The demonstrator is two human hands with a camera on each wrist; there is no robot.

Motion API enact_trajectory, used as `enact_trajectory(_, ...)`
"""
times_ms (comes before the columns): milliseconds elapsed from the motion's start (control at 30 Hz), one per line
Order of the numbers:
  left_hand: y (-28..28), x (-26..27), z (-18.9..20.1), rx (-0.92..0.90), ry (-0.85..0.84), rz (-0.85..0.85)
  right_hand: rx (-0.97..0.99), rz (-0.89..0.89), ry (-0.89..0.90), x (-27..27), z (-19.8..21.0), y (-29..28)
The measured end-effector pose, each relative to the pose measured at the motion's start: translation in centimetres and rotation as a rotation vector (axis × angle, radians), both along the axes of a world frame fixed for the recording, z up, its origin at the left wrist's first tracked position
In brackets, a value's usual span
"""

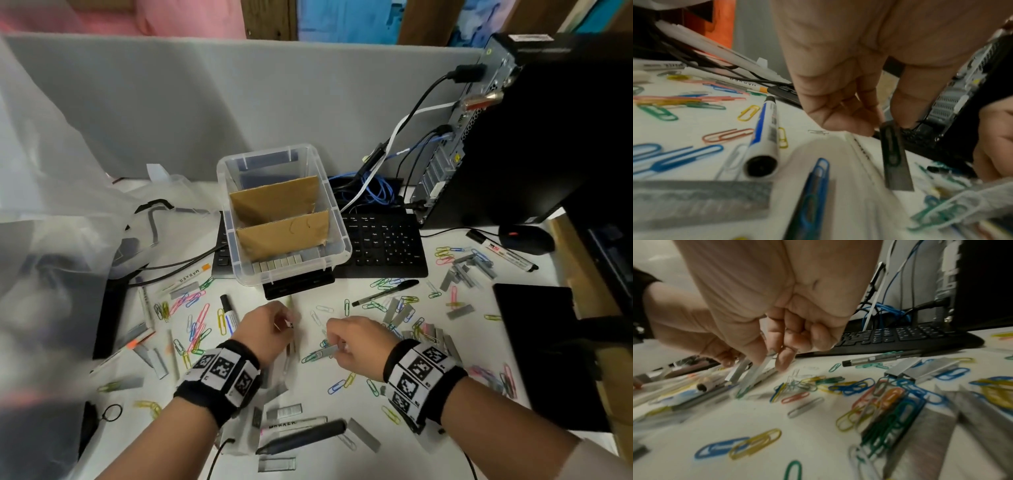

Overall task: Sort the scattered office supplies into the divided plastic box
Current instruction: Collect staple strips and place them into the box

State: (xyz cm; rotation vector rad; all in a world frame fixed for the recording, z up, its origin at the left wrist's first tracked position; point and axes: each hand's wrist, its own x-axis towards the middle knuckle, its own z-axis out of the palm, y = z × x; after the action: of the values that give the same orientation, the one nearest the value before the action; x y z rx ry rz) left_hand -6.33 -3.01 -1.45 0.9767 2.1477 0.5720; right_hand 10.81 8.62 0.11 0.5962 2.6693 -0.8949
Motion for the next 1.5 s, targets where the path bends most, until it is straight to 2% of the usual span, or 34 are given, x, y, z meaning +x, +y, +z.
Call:
enact_trajectory(133, -0.3, 0.2, 0.5, 0.185, -0.168, 0.048, -0.07, -0.107, 0.102, 1.3, 0.5, 0.8)
enact_trajectory(333, 0.2, 1.6, 1.1, 0.31, -0.337, 0.15, -0.269, -0.287, 0.261, 2.7, 1.1, 1.3)
enact_trajectory(567, 0.5, 2.1, 1.9, 0.373, -0.368, 0.166, -0.227, -0.402, 0.304, 3.2, 2.0, 1.8)
enact_trajectory(700, 0.4, 2.5, 2.7, 0.394, -0.453, 0.149, -0.239, -0.443, 0.346, 3.3, 2.5, 2.2)
enact_trajectory(1167, 1.7, 2.7, 7.0, 0.619, -0.66, 0.191, -0.44, -0.616, 0.573, 3.9, 5.5, 3.6)
enact_trajectory(1367, 2.8, 2.7, 7.6, 0.767, -0.65, 0.307, -0.494, -0.619, 0.598, 3.8, 6.2, 3.9)
enact_trajectory(1500, 3.0, 2.8, 7.4, 0.776, -0.631, 0.307, -0.517, -0.633, 0.619, 3.5, 6.6, 3.7)
